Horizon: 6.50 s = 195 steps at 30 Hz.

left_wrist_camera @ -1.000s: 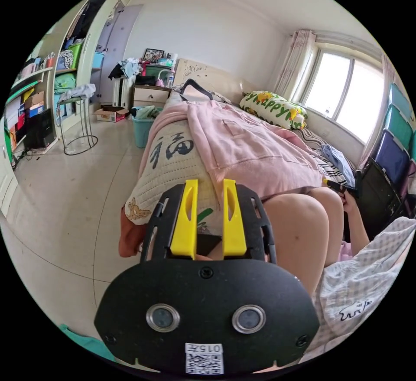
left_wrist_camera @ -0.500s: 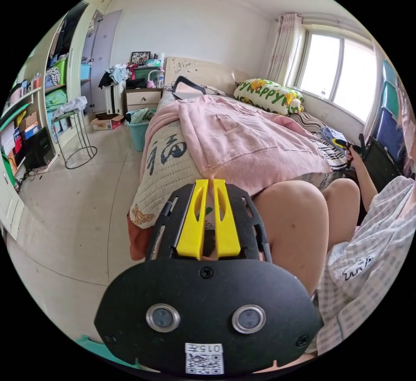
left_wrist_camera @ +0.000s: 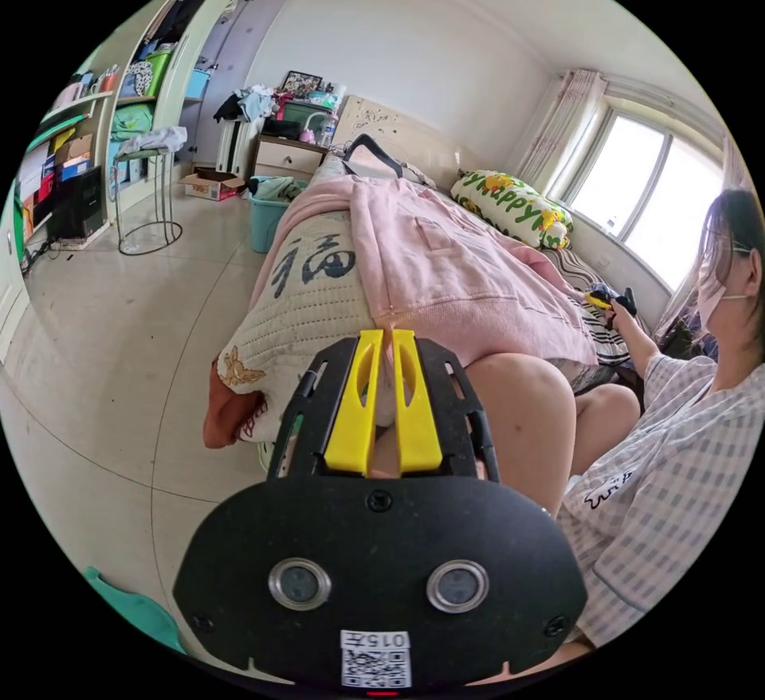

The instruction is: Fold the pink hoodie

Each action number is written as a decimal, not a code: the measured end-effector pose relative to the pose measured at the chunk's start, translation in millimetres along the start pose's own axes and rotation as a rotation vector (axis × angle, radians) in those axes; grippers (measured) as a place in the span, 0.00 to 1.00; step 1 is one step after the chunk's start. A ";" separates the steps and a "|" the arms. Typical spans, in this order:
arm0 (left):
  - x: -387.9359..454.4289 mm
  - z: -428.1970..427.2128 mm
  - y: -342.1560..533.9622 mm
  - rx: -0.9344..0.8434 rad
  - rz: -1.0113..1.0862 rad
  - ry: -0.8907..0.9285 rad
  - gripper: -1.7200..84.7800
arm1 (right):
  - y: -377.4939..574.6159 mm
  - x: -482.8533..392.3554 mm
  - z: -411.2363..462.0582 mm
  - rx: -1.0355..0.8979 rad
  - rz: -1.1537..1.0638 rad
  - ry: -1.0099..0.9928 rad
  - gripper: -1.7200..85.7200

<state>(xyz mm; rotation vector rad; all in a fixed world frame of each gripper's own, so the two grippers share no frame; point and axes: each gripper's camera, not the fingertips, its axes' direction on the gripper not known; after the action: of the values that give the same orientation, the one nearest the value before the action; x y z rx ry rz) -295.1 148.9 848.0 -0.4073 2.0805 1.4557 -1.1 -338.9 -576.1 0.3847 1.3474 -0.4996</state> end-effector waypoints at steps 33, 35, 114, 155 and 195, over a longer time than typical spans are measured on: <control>-67.4 -21.7 26.4 0.072 -0.076 0.235 0.05 | 125.4 -86.3 -12.5 0.098 -0.392 0.237 0.13; -72.4 -32.8 36.8 0.121 -0.085 0.262 0.07 | 193.0 -96.1 -23.8 0.056 -0.487 0.033 0.14; 215.0 -47.5 -14.6 0.391 0.427 -0.418 0.08 | 352.0 -82.8 -24.6 0.393 -0.347 0.212 0.09; 479.3 382.1 -302.9 -0.135 0.935 0.397 0.03 | 21.5 -245.5 32.7 0.438 -0.661 -0.015 0.02; 136.6 154.5 -217.8 0.063 1.117 0.427 0.07 | 314.2 -403.5 126.4 -0.001 -0.884 -0.198 0.02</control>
<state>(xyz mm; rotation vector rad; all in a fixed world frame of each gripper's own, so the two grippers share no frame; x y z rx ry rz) -243.9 222.7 561.8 0.6609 2.8827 1.9717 217.3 -96.0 -162.8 -0.2902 1.2764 -1.2289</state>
